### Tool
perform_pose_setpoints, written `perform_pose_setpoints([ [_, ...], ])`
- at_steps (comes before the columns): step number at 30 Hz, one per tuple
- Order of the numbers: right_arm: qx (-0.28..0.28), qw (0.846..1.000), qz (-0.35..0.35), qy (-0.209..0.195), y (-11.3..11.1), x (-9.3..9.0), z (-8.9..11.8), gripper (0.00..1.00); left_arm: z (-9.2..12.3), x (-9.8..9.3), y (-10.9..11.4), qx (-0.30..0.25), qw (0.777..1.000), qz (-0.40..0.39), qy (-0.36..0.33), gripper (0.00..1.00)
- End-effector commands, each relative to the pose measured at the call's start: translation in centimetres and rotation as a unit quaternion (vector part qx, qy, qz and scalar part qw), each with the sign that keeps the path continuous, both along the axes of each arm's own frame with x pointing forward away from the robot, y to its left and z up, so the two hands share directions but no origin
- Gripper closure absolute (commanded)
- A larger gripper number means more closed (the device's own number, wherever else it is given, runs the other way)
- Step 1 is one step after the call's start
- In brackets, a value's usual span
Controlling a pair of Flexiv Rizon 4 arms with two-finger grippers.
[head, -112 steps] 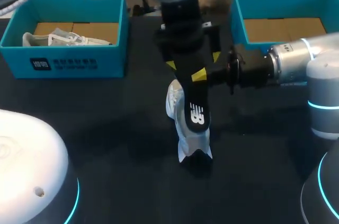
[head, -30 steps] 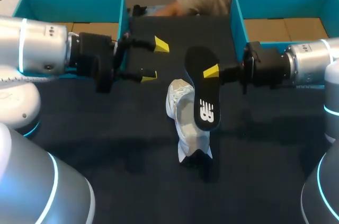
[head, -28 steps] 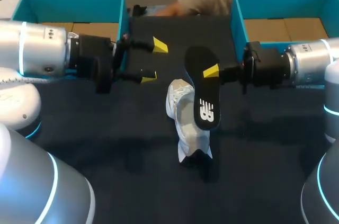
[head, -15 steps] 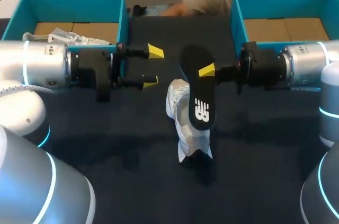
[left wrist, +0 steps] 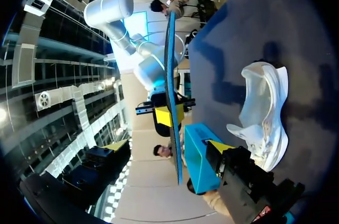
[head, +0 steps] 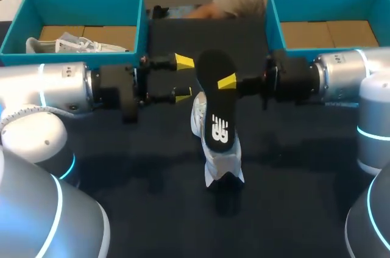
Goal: Take the shoe out of the shoebox, open the shoe tongue, remove and reinsert the insole, then place the shoe into the shoebox
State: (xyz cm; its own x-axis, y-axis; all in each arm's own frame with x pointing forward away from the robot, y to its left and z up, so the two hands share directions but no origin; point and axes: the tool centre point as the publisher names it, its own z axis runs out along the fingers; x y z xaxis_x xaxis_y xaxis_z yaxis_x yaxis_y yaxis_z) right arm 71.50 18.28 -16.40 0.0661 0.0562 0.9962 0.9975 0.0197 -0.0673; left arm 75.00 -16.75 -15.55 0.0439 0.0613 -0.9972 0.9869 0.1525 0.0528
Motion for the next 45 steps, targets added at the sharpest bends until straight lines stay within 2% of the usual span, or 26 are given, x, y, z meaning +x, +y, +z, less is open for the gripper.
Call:
perform_pose_setpoints([
  [1, -0.001, 1.000, -0.004, -0.002, 1.0, -0.4, 0.0, 1.00, -0.2, 0.8, -1.4, -0.005, 1.000, 0.005, -0.002, 0.11],
  [3, -0.002, 1.000, -0.005, -0.003, 1.2, -0.6, 0.1, 1.00, -0.3, 1.1, -1.8, -0.008, 1.000, 0.012, 0.002, 0.17],
  [6, -0.001, 1.000, -0.004, -0.006, 1.5, -0.7, 0.1, 1.00, -0.3, 1.5, -2.5, -0.009, 1.000, 0.017, 0.002, 0.35],
  [10, 0.001, 1.000, -0.003, -0.009, 1.7, -0.7, 0.1, 1.00, -0.2, 1.4, -3.1, -0.013, 1.000, 0.013, 0.005, 0.48],
  [24, 0.001, 1.000, -0.001, -0.015, 1.4, -0.4, 0.1, 1.00, -0.6, 0.8, -4.0, -0.013, 0.999, 0.003, 0.029, 0.55],
  [29, 0.003, 1.000, -0.001, -0.018, 1.6, -0.3, 0.1, 1.00, -0.8, 0.7, -4.3, -0.013, 0.999, 0.000, 0.032, 0.61],
  [34, 0.002, 1.000, -0.003, -0.019, 1.6, -0.4, 0.1, 1.00, -0.9, 0.6, -4.3, -0.012, 0.999, -0.002, 0.034, 0.70],
  [36, 0.001, 1.000, -0.004, -0.019, 1.7, -0.5, 0.1, 1.00, -1.0, 0.5, -4.3, -0.012, 0.999, -0.002, 0.035, 0.78],
  [38, 0.001, 1.000, -0.004, -0.019, 1.7, -0.5, 0.1, 1.00, -1.1, 0.5, -4.2, -0.013, 0.999, -0.001, 0.036, 0.81],
  [45, 0.003, 1.000, -0.001, -0.020, 1.9, -0.3, 0.1, 1.00, -1.3, 0.4, -4.1, -0.014, 0.999, 0.002, 0.038, 1.00],
])
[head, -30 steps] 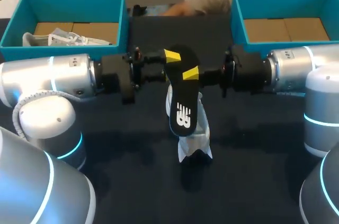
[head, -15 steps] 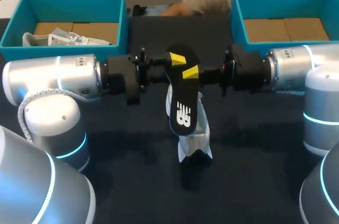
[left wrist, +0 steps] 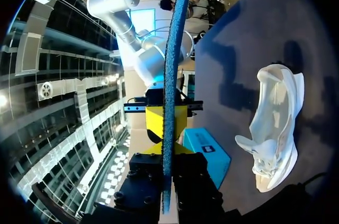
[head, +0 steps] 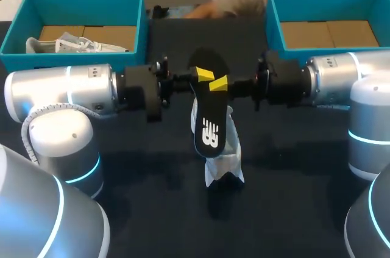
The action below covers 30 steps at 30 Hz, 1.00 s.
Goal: Take the shoe out of the shoebox, open the shoe tongue, remove and reinsert the insole, then place the shoe into the shoebox
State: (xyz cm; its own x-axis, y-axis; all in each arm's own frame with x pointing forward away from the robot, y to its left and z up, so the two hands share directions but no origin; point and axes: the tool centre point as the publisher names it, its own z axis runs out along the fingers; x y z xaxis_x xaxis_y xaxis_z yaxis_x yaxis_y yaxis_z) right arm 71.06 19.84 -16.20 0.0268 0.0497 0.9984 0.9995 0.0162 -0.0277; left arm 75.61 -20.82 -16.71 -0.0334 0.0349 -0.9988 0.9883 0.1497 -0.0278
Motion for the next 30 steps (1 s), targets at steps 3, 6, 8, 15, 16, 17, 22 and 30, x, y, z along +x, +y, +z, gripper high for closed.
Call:
perform_pose_setpoints([
  [3, 0.000, 1.000, 0.001, 0.001, 0.4, 0.1, -0.1, 1.00, -0.2, -0.2, 0.0, 0.000, 1.000, 0.004, 0.001, 1.00],
  [6, 0.000, 1.000, 0.001, 0.001, 0.5, 0.1, -0.2, 1.00, -0.2, -0.2, 0.0, -0.001, 1.000, 0.003, 0.003, 1.00],
  [8, 0.000, 1.000, -0.001, 0.002, 0.5, 0.0, -0.2, 1.00, -0.3, -0.3, -0.1, -0.002, 1.000, 0.001, 0.011, 1.00],
  [15, -0.008, 1.000, -0.027, 0.000, -1.0, -1.2, -0.4, 0.00, -0.7, -0.5, 0.2, 0.003, 1.000, -0.001, 0.021, 1.00],
  [16, -0.010, 1.000, -0.029, -0.002, -1.3, -1.3, -0.4, 0.00, -0.7, -0.5, 0.3, 0.002, 1.000, 0.000, 0.024, 1.00],
  [17, -0.014, 0.999, -0.034, -0.003, -1.6, -1.5, -0.5, 0.00, -0.7, -0.5, 0.4, 0.002, 1.000, -0.001, 0.029, 1.00],
  [22, -0.037, 0.998, -0.049, -0.029, -3.0, -2.1, -0.8, 0.00, -0.8, -0.9, 0.9, 0.008, 0.999, -0.017, 0.048, 1.00],
  [30, -0.066, 0.994, -0.056, -0.070, -5.1, -2.6, -1.2, 0.00, -1.5, -1.5, 1.5, 0.019, 0.996, -0.025, 0.080, 1.00],
])
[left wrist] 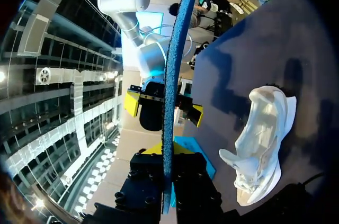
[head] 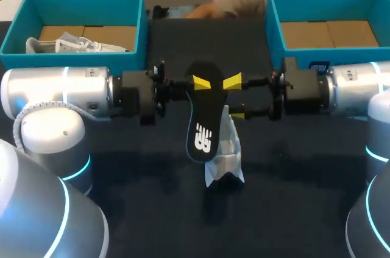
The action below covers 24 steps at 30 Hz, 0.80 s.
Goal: Take the shoe out of the shoebox, open the shoe tongue, remove and reinsert the insole, then place the shoe into the shoebox
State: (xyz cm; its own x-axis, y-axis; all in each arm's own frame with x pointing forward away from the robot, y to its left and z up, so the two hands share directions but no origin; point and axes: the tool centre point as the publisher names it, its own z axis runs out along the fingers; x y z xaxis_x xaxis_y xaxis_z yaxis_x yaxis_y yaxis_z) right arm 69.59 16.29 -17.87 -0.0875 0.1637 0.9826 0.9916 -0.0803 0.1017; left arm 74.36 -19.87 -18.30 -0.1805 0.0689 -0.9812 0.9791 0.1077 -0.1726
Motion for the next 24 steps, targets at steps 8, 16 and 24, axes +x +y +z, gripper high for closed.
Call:
perform_pose_setpoints([
  [8, -0.043, 0.999, -0.009, -0.014, -3.1, -1.2, 0.0, 0.00, -0.2, -0.9, 0.5, 0.008, 1.000, -0.002, 0.018, 1.00],
  [16, -0.043, 0.999, -0.009, -0.014, -3.1, -1.2, 0.0, 0.00, -0.2, -0.9, 0.5, 0.008, 1.000, -0.002, 0.018, 1.00],
  [24, -0.043, 0.999, -0.009, -0.014, -3.1, -1.2, 0.0, 0.00, -0.2, -0.9, 0.5, 0.008, 1.000, -0.002, 0.018, 1.00],
])
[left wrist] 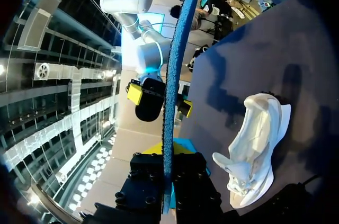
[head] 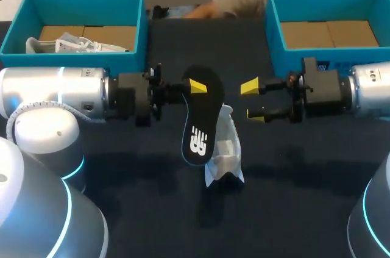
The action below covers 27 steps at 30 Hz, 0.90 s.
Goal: Take the shoe out of the shoebox, open the shoe tongue, remove and reinsert the insole, then place the shoe into the shoebox
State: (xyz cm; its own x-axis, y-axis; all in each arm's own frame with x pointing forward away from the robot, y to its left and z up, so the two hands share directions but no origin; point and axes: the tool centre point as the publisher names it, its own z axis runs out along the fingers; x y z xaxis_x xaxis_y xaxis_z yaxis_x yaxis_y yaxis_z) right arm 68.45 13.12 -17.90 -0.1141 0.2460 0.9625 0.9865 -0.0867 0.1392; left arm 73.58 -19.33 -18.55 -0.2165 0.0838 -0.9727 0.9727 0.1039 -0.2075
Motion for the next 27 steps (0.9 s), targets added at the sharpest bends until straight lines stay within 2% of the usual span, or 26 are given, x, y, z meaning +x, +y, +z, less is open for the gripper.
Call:
perform_pose_setpoints([
  [1, -0.002, 1.000, -0.001, 0.001, 0.1, -0.1, 0.0, 0.00, 0.0, -0.1, -0.1, 0.001, 1.000, 0.001, 0.000, 1.00],
  [6, -0.009, 1.000, 0.003, -0.007, -0.1, -0.1, -0.1, 0.00, 0.0, -0.1, -0.1, 0.001, 1.000, 0.001, 0.000, 1.00],
  [9, -0.055, 0.995, 0.040, -0.068, -0.6, -0.2, -0.2, 0.00, 0.0, -0.1, -0.1, 0.001, 1.000, 0.001, 0.000, 1.00],
  [13, -0.094, 0.980, 0.080, -0.158, -1.7, 0.2, -0.4, 0.00, 0.0, -0.1, -0.1, 0.001, 1.000, 0.001, 0.000, 1.00],
  [16, -0.116, 0.964, 0.102, -0.217, -2.5, 0.3, -0.5, 0.00, 0.0, -0.1, -0.1, 0.001, 1.000, 0.001, 0.000, 1.00],
  [18, -0.119, 0.949, 0.119, -0.266, -3.1, 0.4, -0.5, 0.00, 0.0, -0.1, -0.1, 0.001, 1.000, 0.001, 0.000, 1.00],
  [21, -0.142, 0.925, 0.155, -0.316, -3.8, 0.5, -0.6, 0.00, 0.0, -0.1, -0.1, 0.001, 1.000, 0.001, 0.000, 1.00],
  [25, -0.155, 0.889, 0.210, -0.376, -4.5, 0.7, -0.9, 0.00, 0.0, -0.1, -0.1, 0.001, 1.000, 0.001, 0.000, 1.00],
  [27, -0.163, 0.864, 0.239, -0.412, -4.8, 0.9, -1.0, 0.00, 0.0, -0.1, -0.1, 0.001, 1.000, 0.001, 0.000, 1.00],
])
